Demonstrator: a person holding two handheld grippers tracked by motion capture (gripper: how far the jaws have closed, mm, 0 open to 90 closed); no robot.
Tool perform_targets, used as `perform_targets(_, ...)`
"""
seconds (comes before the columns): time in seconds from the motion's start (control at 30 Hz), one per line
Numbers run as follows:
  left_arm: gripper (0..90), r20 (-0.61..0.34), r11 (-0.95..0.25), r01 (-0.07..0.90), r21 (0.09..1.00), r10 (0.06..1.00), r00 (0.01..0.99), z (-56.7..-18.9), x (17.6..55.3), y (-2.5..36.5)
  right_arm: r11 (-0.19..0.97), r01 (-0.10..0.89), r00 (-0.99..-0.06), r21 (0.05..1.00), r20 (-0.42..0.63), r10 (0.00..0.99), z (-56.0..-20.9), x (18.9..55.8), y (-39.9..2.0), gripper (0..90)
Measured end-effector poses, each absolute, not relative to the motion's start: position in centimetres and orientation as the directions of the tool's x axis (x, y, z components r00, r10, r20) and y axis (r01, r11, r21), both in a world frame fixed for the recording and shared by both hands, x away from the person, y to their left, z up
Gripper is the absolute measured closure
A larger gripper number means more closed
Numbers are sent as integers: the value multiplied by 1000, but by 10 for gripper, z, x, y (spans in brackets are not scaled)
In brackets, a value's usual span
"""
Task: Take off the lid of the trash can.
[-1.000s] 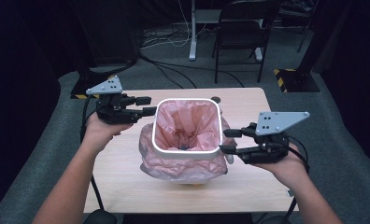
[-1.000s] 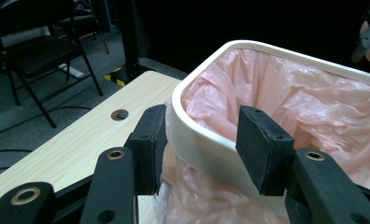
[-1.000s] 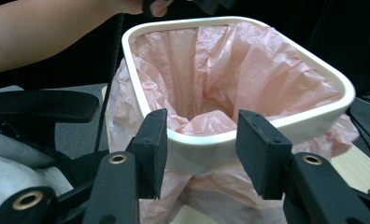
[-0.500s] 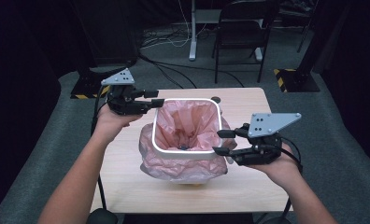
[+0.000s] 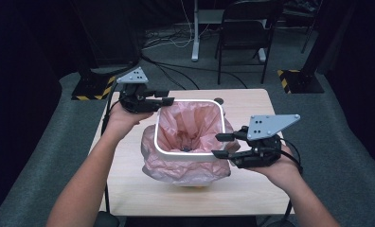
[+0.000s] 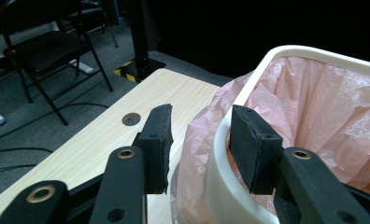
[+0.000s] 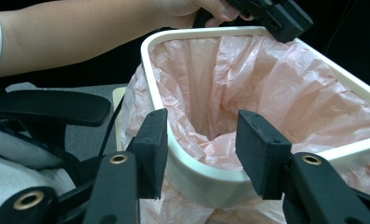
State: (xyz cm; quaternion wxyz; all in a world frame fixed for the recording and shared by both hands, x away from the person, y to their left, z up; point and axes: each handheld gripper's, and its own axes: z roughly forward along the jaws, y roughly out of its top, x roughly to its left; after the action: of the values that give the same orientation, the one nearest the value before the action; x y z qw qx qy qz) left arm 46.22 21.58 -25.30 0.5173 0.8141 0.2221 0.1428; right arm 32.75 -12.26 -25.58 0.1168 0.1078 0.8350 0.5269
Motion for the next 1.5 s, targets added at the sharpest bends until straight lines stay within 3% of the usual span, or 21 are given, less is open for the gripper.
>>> perform_targets(1.1,739,-9,-439,225,870,442,897,-261,467,205,472,44,-981,880,-52,189,-268,334,-92,711)
perform_targets(1.5,745,-5,-443,219,869,435,900,-261,467,205,507,27,-987,862,-58,152,-269,336,-83,767)
